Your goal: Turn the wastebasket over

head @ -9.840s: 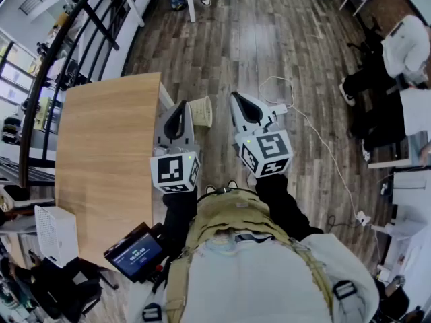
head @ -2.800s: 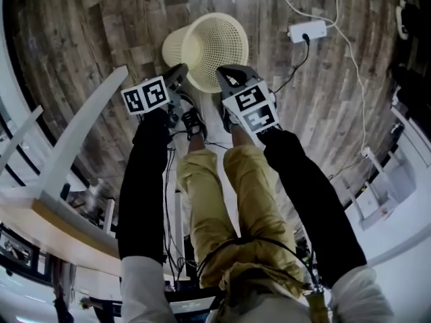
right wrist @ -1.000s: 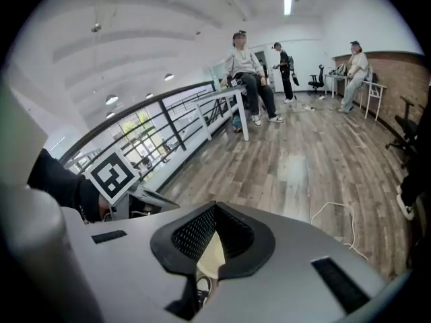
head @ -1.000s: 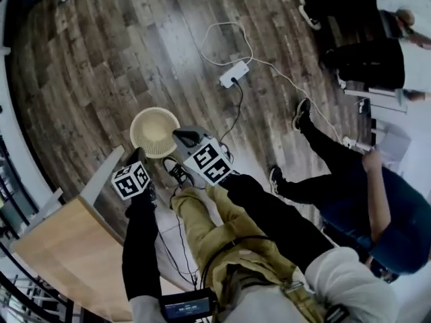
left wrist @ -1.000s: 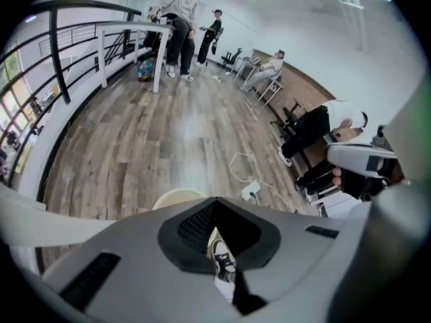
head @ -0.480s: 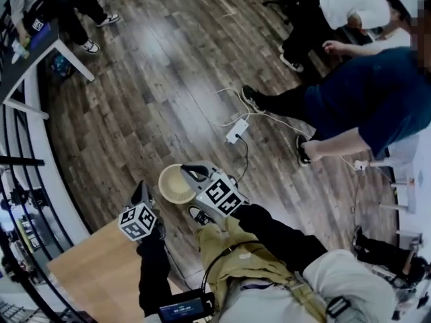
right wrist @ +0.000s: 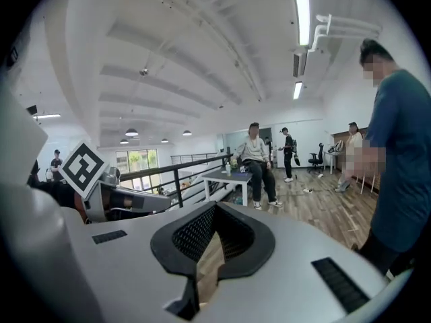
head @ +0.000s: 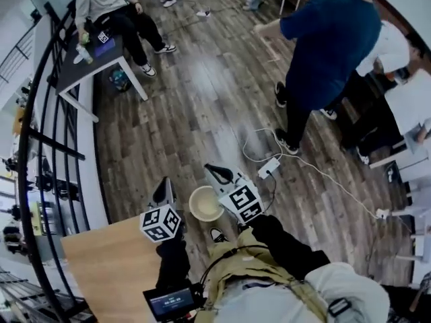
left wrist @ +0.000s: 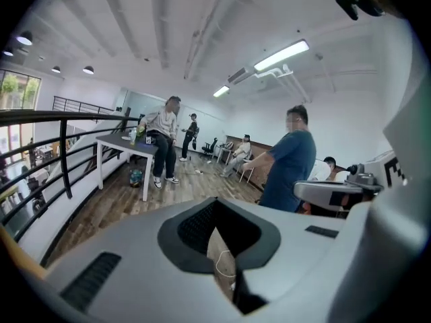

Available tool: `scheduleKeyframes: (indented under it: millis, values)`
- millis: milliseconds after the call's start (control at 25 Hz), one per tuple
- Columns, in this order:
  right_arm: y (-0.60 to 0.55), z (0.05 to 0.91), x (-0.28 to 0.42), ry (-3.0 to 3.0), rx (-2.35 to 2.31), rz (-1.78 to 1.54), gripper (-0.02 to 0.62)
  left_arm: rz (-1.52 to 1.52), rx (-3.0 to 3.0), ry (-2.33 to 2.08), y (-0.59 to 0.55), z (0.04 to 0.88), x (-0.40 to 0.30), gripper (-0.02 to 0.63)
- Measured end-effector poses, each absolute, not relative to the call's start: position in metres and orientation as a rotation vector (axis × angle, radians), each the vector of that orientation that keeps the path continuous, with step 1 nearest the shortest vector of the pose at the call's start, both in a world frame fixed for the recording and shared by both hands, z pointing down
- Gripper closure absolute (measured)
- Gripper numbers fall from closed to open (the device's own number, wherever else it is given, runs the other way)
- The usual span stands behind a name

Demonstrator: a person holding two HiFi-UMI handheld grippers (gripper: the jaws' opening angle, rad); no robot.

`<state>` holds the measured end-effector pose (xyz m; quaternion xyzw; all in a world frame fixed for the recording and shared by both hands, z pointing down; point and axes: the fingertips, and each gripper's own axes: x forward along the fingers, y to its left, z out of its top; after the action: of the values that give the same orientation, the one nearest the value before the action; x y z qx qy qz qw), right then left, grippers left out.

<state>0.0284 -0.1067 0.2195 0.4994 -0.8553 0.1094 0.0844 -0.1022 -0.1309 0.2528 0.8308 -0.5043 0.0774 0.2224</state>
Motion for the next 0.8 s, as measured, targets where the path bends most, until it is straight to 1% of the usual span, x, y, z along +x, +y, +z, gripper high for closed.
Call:
scheduleKeyframes:
  millis: [160,400,800]
  values:
    - [-0.113,0.179,0.019,-2.609,1.482,0.252,0.575,0.159,2.371,-1.458,-0.125,0.202,-0.098,0.604]
    - [-0.122,0.129,-0.003,-2.705,1.462,0.148,0.575,0.048,2.399,-1.559,-0.124,0.148,-0.111,0.604]
    - [-0.132,0.079,-0.016,-2.800,1.461,0.028,0.575,-0.112,2.405,-1.663,-0.124,0.092,-0.125,0.604]
